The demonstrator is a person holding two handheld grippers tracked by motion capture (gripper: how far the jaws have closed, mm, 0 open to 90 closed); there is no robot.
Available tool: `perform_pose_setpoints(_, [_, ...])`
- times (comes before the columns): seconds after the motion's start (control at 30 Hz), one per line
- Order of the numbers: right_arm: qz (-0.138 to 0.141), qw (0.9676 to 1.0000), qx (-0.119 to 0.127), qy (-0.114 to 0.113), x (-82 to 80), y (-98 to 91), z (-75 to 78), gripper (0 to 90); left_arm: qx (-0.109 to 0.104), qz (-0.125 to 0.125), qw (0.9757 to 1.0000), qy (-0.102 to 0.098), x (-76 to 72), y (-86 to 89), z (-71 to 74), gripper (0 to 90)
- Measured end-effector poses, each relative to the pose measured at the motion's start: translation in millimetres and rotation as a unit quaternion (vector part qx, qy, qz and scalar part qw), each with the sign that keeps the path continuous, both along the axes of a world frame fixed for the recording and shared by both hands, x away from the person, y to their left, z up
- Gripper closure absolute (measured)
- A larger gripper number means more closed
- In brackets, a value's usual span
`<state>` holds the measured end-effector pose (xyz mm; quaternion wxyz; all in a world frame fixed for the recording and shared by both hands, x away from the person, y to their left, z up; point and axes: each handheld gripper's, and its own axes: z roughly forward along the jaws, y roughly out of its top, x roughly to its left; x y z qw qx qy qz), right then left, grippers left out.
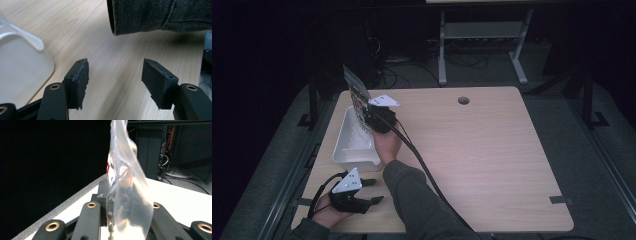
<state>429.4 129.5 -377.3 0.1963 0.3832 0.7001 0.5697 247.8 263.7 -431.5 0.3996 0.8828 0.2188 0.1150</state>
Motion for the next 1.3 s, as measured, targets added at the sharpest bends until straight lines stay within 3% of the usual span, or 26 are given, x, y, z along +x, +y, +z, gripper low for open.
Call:
perform_pose_setpoints(0.2, [0.015, 0.9998, -0.004, 0.012, 1.6, -6.4, 3.2, 65.8, 0.001, -0.001, 1.0, 0.0, 0.0, -0.6, -0.2, 37.7])
perform_pose_setpoints(0.43, [0.008, 0.9988, -0.047, 0.003, -1.3, -9.4, 2.3, 72.8, 0.0, 0.0, 1.0, -0.001, 0.0, -1.0, -0.2, 37.7])
perform_pose_setpoints(0.83, [-0.012, 0.9971, -0.073, 0.015, -8.8, -6.9, -1.5, 73.6, 0.001, -0.001, 1.0, -0.003, -0.2, -1.4, 0.0, 37.8])
perform_pose_setpoints(1.07, [-0.027, 0.9969, -0.069, 0.026, -11.1, -7.8, -6.1, 73.6, 0.002, -0.001, 1.0, -0.002, 0.0, -1.6, -0.2, 37.9])
perform_pose_setpoints(1.3, [-0.04, 0.9968, -0.064, 0.024, -15.0, -8.8, -10.1, 73.3, 0.001, 0.0, 1.0, -0.003, -0.3, -1.3, 0.1, 37.9])
